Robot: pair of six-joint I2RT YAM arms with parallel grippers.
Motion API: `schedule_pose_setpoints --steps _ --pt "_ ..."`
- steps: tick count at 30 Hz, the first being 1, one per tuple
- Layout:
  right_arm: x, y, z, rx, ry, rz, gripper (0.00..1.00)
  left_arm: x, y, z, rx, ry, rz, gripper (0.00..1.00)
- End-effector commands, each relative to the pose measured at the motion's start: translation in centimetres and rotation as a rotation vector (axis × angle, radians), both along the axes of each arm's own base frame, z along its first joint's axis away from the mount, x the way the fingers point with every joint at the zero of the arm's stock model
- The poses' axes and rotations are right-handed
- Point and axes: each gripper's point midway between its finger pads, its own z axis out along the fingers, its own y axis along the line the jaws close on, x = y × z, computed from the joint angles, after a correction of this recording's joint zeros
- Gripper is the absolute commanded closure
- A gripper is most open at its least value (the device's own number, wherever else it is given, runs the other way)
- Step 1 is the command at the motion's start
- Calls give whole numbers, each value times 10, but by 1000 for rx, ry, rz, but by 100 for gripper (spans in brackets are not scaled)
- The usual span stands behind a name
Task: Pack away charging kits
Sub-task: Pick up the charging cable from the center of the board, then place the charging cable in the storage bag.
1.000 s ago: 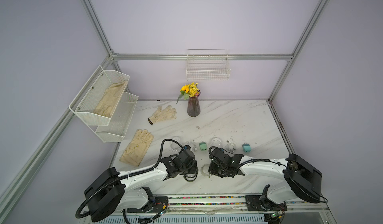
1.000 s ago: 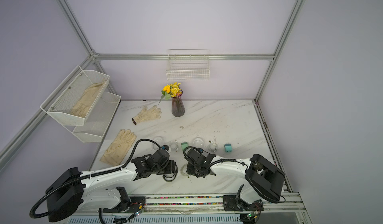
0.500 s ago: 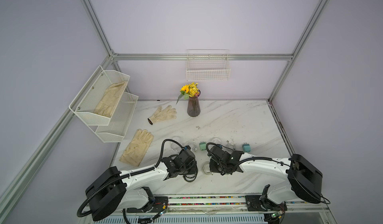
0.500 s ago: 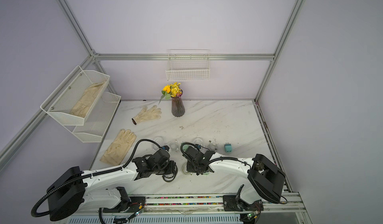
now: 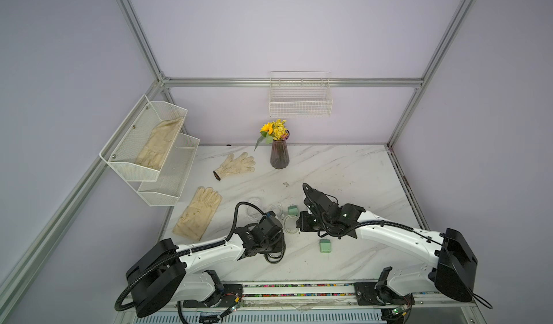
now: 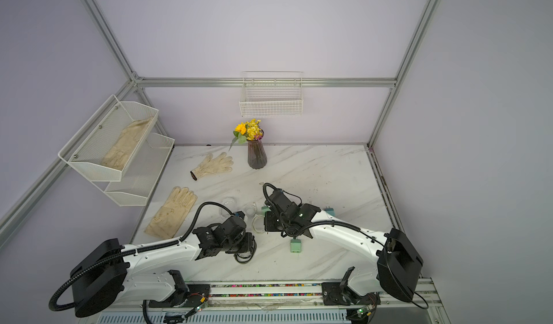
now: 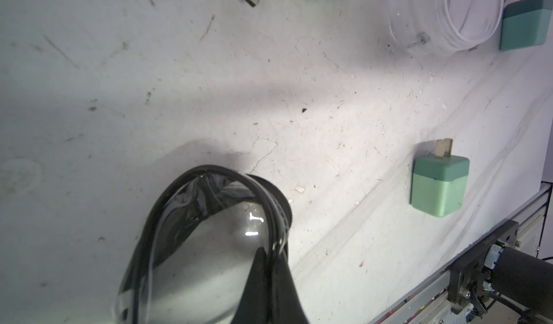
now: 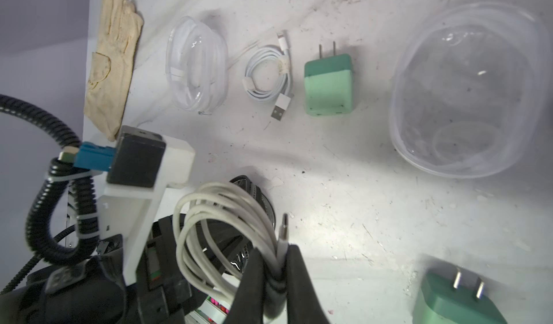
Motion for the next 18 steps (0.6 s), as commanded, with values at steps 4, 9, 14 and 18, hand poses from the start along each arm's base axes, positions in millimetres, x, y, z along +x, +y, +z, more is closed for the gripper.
schedule_pose_setpoints --steps 4,9,14,18 --pt "-7 17 -16 53 41 72 100 19 -21 39 -110 -58 37 99" --pt "-17 4 -29 38 75 54 100 14 -15 45 -139 -61 54 100" --pt "-25 -9 -33 9 94 46 100 13 -10 50 -164 -61 76 100" --pt "-30 -12 -41 -5 102 60 100 14 -9 50 -183 -57 95 100"
